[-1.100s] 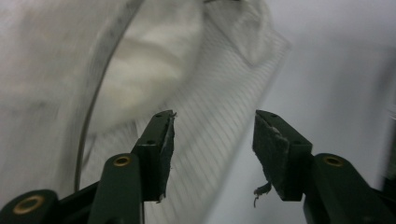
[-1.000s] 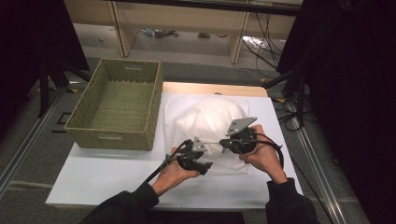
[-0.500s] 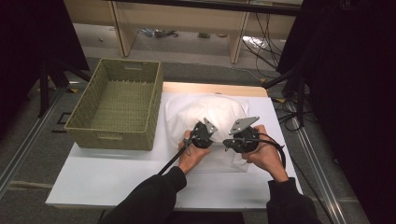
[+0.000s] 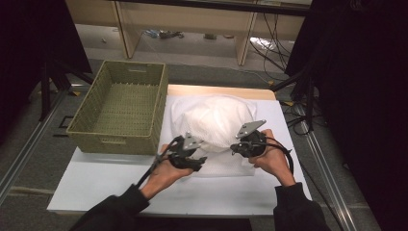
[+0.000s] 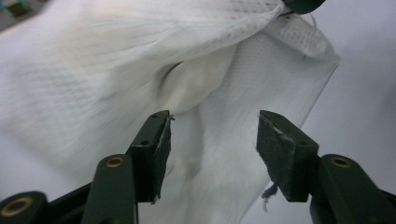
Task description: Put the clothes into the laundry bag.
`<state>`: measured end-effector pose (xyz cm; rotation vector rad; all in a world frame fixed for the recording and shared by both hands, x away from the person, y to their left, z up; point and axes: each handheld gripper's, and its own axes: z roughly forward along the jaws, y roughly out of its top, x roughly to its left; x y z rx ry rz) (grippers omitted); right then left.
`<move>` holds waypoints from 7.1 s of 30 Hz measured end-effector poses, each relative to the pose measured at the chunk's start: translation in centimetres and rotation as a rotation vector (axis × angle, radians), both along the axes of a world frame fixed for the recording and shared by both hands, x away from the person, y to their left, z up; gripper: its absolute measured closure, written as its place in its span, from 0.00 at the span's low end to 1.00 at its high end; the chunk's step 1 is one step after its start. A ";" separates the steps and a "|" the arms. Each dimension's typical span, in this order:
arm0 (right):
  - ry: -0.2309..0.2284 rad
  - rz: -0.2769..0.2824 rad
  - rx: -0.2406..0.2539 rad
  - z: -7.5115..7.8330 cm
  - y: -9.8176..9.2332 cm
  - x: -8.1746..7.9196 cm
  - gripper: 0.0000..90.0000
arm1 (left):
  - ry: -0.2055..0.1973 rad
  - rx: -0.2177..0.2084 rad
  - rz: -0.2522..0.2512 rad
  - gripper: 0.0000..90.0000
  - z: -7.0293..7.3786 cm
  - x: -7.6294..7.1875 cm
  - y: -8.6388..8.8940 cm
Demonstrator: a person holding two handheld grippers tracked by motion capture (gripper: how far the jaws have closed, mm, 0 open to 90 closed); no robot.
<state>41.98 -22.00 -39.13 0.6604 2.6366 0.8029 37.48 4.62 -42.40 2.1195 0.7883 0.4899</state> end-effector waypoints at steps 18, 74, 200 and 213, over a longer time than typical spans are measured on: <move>0.013 0.071 0.005 0.7 0.7 -1.0 1.00 | 0.191 0.009 0.062 0.93 -4.5 1.9 2.7; 0.194 -0.247 -0.116 -5.1 -9.9 -9.4 0.95 | 0.260 -0.087 0.051 0.94 -4.5 -0.5 8.1; 0.015 0.250 0.108 -2.2 12.7 -6.3 0.89 | 0.200 -0.035 -0.134 0.84 -3.4 -5.0 6.3; 0.023 0.265 0.087 -2.5 12.5 -6.0 0.81 | 0.262 -0.190 0.017 0.70 -3.3 -3.9 8.1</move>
